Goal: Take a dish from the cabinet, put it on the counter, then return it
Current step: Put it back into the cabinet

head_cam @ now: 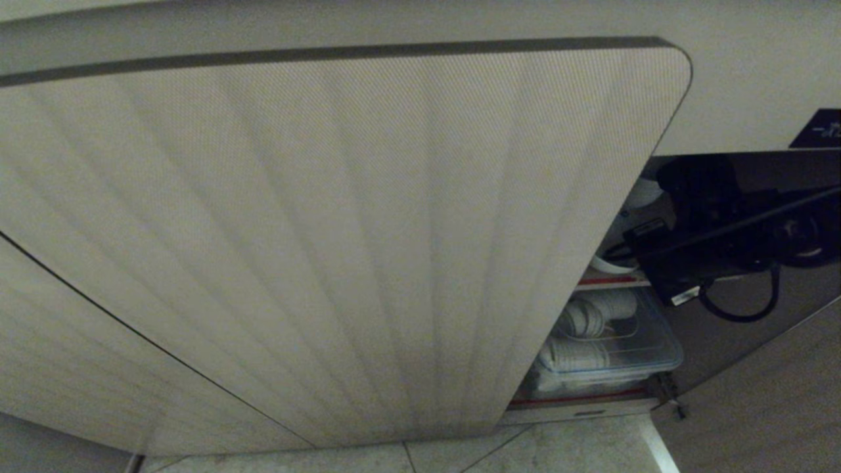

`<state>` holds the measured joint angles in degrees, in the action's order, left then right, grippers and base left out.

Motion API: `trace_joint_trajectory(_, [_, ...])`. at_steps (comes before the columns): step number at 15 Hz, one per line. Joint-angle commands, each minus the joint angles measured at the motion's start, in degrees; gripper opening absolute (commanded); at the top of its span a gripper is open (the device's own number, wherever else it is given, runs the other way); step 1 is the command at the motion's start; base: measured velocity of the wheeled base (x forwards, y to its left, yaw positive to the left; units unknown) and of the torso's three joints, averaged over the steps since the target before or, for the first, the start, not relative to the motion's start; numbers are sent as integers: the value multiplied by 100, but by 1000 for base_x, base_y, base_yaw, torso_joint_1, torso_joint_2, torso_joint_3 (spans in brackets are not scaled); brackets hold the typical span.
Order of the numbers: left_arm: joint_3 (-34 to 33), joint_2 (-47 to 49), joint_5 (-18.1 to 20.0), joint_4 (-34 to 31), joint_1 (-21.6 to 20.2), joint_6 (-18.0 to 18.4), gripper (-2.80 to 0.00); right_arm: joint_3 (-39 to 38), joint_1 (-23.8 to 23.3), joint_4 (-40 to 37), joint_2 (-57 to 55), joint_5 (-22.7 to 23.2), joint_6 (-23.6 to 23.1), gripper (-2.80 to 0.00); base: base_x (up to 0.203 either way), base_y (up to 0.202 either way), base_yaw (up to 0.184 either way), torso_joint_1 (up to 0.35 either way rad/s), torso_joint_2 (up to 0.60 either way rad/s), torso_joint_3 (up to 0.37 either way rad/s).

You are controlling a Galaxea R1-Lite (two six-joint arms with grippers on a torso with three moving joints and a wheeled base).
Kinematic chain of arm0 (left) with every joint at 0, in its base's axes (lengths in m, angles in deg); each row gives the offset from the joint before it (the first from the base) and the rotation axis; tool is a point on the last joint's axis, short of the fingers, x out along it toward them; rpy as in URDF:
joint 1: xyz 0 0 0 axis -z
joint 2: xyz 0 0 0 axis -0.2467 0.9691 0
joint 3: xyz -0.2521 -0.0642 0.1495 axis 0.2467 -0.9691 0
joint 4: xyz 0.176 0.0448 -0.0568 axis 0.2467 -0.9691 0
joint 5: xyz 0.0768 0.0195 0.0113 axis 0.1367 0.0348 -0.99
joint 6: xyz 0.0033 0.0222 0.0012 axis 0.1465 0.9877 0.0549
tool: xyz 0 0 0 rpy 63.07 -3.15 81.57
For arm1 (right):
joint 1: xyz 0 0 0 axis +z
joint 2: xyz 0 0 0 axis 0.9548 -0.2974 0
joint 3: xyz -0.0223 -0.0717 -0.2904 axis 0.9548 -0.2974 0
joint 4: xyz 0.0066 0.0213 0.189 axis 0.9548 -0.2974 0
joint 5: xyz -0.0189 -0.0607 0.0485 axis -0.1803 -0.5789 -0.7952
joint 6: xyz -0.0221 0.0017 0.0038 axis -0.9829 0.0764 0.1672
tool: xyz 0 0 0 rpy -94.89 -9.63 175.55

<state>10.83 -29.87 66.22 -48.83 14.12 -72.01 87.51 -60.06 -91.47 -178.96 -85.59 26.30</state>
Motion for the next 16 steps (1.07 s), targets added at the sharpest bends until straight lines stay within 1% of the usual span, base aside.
trace_joint_trajectory(1, [0,-2,-2,0,-2,-3,-280,76,1,-16,-60,-8,42,-280,0,0,0,0,0,0])
trace_joint_trajectory(6, [0,-2,-2,0,-2,-3,-280,217,-16,-28,-141,141,33,-280,0,0,0,0,0,0])
trace_joint_trajectory(9, [0,-2,-2,0,-2,-3,-280,473,-45,-393,-228,246,10,-280,0,0,0,0,0,0])
trace_joint_trajectory(11, [0,-2,-2,0,-2,-3,-280,627,-74,-509,-307,252,-2,-280,0,0,0,0,0,0])
trace_joint_trajectory(16, [0,-2,-2,0,-2,-3,-280,655,-95,-518,-350,264,-72,-280,0,0,0,0,0,0])
